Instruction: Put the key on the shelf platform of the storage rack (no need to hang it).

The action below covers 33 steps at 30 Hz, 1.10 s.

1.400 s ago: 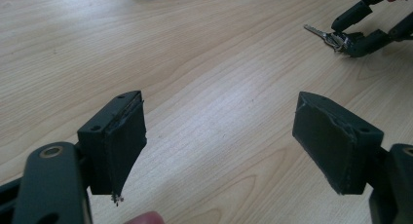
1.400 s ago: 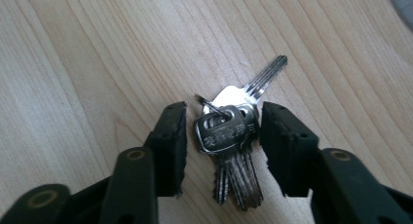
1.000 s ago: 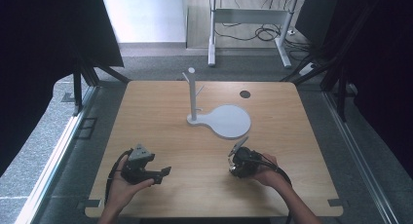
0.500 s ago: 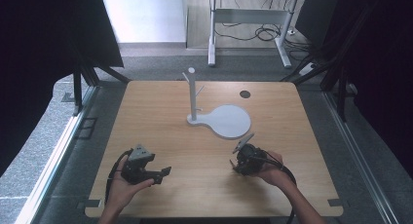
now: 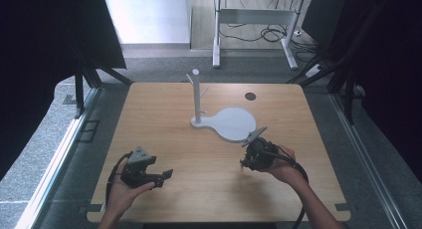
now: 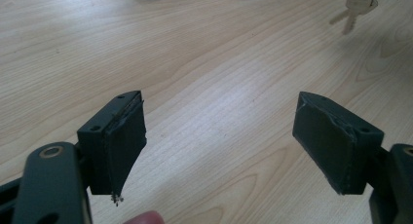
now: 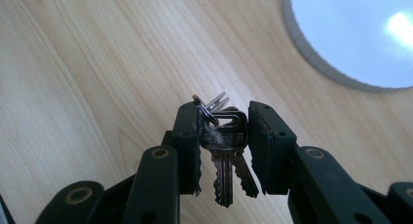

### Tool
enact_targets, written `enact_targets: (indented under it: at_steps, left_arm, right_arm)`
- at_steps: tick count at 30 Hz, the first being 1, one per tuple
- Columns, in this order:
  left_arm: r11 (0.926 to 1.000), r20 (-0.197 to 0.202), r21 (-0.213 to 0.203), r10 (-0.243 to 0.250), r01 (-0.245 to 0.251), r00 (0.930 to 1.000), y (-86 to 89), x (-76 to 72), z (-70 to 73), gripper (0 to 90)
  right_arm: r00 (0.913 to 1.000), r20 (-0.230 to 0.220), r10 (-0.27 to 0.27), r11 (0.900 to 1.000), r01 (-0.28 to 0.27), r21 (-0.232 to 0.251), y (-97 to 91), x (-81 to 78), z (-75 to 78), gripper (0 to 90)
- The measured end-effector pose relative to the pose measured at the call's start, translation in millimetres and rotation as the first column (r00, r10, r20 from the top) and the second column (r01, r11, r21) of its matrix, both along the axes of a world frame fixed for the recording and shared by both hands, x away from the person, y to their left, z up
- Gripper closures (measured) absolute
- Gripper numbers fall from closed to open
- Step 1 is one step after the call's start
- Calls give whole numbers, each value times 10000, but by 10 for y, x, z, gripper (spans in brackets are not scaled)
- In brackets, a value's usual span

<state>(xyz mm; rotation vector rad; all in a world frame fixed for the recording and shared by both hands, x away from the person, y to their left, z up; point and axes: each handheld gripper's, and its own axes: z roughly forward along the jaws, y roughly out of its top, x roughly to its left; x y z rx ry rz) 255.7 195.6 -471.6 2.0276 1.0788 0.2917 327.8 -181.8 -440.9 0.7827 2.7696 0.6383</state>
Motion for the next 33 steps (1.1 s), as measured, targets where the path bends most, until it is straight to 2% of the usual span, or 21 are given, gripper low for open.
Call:
enact_targets:
  at_steps: [7,15,22,25,33]
  left_arm:
    - [9997,35,-144,174,-173,9998,48,-4,26,199]
    - [10000,-7,-63,-2,2,10000,-10,-11,18,199]
    - [10000,-15,14,-96,96,10000,-41,-16,13,199]
    - [9999,-30,58,-119,119,9999,-44,-14,11,199]
    - [9999,-26,69,-132,133,9999,-60,-15,2,199]
  right_arm:
    - [9998,202,36,10000,-35,-53,9,49,128,667]
    - [9993,367,17,10000,-19,44,52,169,235,667]
    - [9996,283,58,9998,-63,196,82,285,335,667]
    - [9994,327,87,9996,-96,279,92,383,404,667]
    - [9996,250,-150,9992,140,382,84,535,454,667]
